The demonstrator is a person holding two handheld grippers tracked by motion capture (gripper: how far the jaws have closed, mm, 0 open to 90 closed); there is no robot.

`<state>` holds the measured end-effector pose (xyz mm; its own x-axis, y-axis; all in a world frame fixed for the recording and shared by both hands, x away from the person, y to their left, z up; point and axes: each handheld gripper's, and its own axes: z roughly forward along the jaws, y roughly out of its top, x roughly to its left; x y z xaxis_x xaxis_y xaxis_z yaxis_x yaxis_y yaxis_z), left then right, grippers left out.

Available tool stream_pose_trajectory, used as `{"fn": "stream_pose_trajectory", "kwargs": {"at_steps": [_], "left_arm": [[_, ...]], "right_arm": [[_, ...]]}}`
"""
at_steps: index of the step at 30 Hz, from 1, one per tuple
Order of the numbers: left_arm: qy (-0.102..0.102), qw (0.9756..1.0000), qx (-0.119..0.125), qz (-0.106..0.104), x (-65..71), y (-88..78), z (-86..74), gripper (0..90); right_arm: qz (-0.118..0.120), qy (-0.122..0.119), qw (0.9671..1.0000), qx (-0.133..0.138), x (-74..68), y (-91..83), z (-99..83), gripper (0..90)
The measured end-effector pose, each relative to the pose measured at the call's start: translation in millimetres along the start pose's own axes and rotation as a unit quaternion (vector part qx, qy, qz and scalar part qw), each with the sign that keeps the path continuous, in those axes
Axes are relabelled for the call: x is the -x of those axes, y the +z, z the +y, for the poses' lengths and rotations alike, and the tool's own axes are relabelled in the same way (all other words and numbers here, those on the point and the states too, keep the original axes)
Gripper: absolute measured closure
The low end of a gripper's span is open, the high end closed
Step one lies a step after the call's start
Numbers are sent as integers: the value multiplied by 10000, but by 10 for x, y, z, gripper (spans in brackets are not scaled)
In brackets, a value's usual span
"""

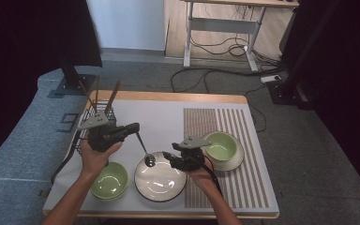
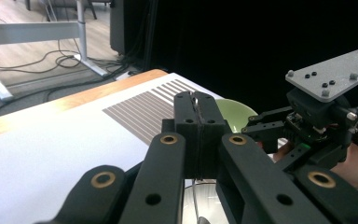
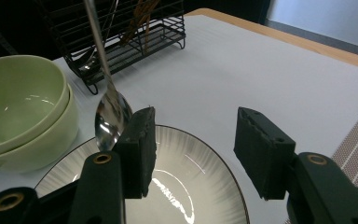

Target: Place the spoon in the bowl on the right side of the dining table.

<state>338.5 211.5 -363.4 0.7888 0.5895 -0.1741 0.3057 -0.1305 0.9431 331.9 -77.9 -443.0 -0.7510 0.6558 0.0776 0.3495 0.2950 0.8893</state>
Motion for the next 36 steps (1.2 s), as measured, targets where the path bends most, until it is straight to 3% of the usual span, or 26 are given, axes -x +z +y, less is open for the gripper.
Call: {"fn": "stream_pose_trajectory", "kwargs": {"at_steps": [29, 36], "left_arm": [[79, 9998, -76, -134, 108, 154, -29, 895], [82, 9997, -104, -186, 134, 213, -61, 895]], "right_arm": [[353, -132, 9991, 197, -162, 52, 99, 486], [552, -222, 9979, 238, -222, 75, 101, 497]]}}
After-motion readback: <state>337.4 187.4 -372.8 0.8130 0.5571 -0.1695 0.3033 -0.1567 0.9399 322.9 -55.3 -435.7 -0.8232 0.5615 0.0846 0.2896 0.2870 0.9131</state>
